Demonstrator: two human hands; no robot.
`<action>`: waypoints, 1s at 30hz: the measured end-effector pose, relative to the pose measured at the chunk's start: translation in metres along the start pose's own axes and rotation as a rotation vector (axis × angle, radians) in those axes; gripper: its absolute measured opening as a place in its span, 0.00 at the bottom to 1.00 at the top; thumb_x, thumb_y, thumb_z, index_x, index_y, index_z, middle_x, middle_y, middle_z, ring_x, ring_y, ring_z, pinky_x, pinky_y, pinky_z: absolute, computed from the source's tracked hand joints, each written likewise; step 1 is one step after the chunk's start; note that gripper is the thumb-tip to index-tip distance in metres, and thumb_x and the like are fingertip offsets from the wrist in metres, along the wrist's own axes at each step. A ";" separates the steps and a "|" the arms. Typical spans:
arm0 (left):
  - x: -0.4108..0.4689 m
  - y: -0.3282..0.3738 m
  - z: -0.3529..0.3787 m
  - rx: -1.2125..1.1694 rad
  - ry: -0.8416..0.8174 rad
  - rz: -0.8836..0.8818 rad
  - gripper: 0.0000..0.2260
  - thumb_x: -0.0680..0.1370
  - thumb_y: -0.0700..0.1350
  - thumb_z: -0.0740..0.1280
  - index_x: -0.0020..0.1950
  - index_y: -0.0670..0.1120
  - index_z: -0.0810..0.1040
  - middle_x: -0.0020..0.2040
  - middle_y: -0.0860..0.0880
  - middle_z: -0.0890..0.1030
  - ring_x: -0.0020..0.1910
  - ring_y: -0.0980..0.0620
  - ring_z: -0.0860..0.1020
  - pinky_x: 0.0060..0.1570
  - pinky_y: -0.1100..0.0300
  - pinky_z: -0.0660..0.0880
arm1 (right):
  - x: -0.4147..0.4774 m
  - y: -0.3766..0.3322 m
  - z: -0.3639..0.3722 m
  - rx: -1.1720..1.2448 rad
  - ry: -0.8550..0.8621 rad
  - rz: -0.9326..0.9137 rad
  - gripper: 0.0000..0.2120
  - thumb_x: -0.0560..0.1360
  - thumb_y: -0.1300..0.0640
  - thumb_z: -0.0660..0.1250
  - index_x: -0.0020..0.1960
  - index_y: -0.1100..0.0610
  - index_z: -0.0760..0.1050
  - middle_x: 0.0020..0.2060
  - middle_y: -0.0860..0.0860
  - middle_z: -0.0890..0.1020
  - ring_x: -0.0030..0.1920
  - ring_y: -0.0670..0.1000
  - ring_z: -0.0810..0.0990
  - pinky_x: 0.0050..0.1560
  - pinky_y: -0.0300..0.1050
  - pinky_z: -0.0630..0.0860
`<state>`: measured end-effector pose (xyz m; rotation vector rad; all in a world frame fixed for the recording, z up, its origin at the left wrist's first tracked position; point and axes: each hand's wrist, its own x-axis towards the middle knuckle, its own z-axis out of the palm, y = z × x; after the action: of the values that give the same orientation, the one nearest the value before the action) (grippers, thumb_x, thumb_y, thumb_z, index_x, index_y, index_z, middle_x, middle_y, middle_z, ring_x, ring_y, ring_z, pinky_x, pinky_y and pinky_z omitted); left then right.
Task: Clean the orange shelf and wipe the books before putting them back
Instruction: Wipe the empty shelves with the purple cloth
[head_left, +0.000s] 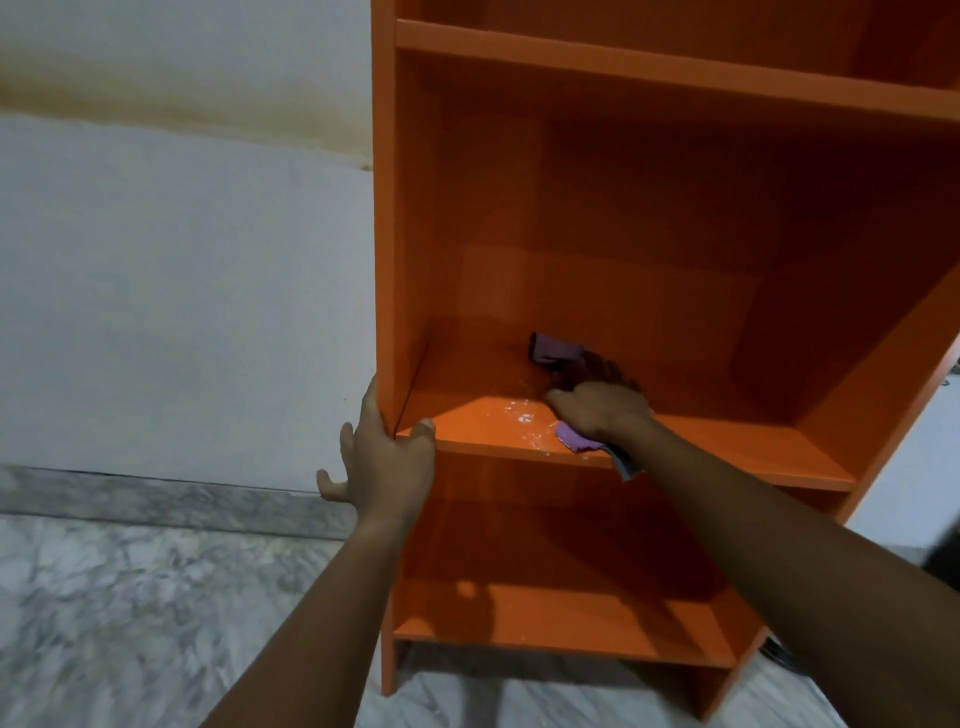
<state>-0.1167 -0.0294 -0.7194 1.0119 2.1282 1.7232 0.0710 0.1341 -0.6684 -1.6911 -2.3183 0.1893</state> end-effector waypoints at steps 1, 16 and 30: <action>0.001 -0.003 0.001 -0.033 0.000 0.016 0.31 0.74 0.62 0.62 0.76 0.63 0.59 0.74 0.52 0.71 0.76 0.41 0.66 0.72 0.27 0.48 | 0.007 0.000 0.003 0.003 -0.018 -0.001 0.18 0.76 0.38 0.50 0.58 0.43 0.71 0.71 0.53 0.71 0.71 0.59 0.69 0.71 0.62 0.65; -0.001 -0.015 0.003 -0.085 -0.013 0.140 0.34 0.75 0.62 0.59 0.79 0.65 0.52 0.77 0.52 0.66 0.78 0.44 0.62 0.75 0.34 0.42 | 0.073 -0.045 0.021 0.177 -0.117 -0.241 0.27 0.84 0.38 0.53 0.80 0.46 0.60 0.80 0.50 0.61 0.78 0.56 0.62 0.74 0.49 0.59; -0.008 0.004 -0.009 0.079 -0.024 0.034 0.32 0.80 0.56 0.64 0.81 0.62 0.53 0.78 0.50 0.67 0.80 0.42 0.56 0.73 0.33 0.42 | -0.028 -0.036 0.005 0.149 -0.176 -0.588 0.19 0.85 0.48 0.57 0.74 0.47 0.71 0.79 0.48 0.64 0.77 0.51 0.63 0.76 0.50 0.59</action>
<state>-0.1142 -0.0410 -0.7152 1.0902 2.1917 1.6453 0.0449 0.0962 -0.6682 -0.9003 -2.7341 0.3876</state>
